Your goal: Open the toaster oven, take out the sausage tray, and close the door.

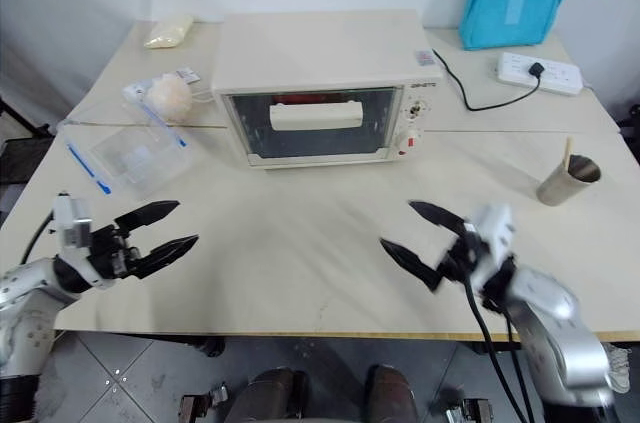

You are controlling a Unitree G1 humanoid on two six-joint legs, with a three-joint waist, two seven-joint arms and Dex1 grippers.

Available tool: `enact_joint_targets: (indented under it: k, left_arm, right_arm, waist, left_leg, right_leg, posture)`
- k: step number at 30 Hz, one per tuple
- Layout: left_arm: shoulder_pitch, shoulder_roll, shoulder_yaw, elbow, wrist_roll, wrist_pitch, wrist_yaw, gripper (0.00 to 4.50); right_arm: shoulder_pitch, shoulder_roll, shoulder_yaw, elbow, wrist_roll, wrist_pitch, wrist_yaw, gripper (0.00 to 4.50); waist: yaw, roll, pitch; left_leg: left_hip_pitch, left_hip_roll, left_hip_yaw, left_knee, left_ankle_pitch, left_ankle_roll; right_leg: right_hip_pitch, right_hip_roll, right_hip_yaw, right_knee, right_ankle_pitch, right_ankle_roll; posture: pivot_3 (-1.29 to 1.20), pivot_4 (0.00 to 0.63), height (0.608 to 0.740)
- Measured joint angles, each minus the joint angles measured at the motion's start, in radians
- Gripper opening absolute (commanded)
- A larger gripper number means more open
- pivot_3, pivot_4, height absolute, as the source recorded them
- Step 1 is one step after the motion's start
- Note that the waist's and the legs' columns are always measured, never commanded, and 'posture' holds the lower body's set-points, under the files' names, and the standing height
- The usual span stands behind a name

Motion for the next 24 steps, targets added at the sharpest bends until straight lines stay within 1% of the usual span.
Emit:
enact_joint_targets:
  k: [2,3,8,11,17,24]
  left_arm:
    - [0.044,0.04,0.013,-0.035,-0.042,0.066,-0.029,4.47]
    - [0.059,0.043,0.017,-0.057,-0.055,0.087,-0.035,4.47]
    - [0.105,0.018,0.042,-0.108,-0.074,0.103,-0.025,4.47]
    - [0.116,-0.001,0.058,-0.135,-0.08,0.101,-0.001,4.47]
    - [0.13,-0.045,0.069,-0.172,-0.084,0.095,0.038,4.47]
    - [0.107,-0.087,0.068,-0.181,-0.103,0.094,0.093,4.47]
  right_arm:
    - [-0.131,0.032,0.045,0.06,-0.011,0.036,-0.017,4.5]
    - [-0.196,0.05,0.062,0.106,-0.032,0.042,-0.029,4.5]
    - [-0.362,0.092,0.134,0.305,-0.134,0.028,-0.008,4.5]
    - [-0.42,0.104,0.14,0.378,-0.163,0.003,0.016,4.5]
    - [-0.509,0.165,0.143,0.508,-0.221,-0.078,0.041,4.5]
    - [-0.537,0.206,0.135,0.537,-0.237,-0.163,0.067,4.5]
  waist:
    - [-0.005,0.0,0.0]
    - [-0.005,0.001,0.001]
    - [0.0,0.001,0.001]
    - [-0.003,0.001,0.001]
    - [-0.007,0.001,0.001]
    - [-0.005,0.001,0.001]
  left_leg:
    - [0.0,0.002,0.0,0.0,-0.001,-0.001]
    - [0.0,0.002,0.0,-0.001,-0.001,-0.001]
    - [-0.003,0.0,0.0,0.0,-0.002,0.0]
    - [-0.003,0.0,0.001,0.001,-0.002,0.001]
    - [-0.003,0.001,0.002,0.001,-0.002,0.001]
    - [-0.003,0.0,0.002,0.001,-0.002,0.001]
  right_leg:
    - [0.0,0.0,0.0,0.0,0.0,0.0]
    - [-0.001,0.001,0.0,0.0,0.0,-0.001]
    - [-0.003,0.002,-0.002,0.001,0.0,-0.001]
    - [-0.002,0.002,-0.002,0.001,0.0,0.0]
    - [-0.003,0.002,-0.002,0.002,0.0,0.0]
    - [-0.005,0.002,-0.002,0.007,0.0,0.0]
  posture:
    - [0.0,0.15,0.74]
    - [0.0,0.15,0.74]
    - [0.0,0.15,0.74]
    - [0.0,0.15,0.74]
    - [0.0,0.15,0.74]
    - [0.0,0.15,0.74]
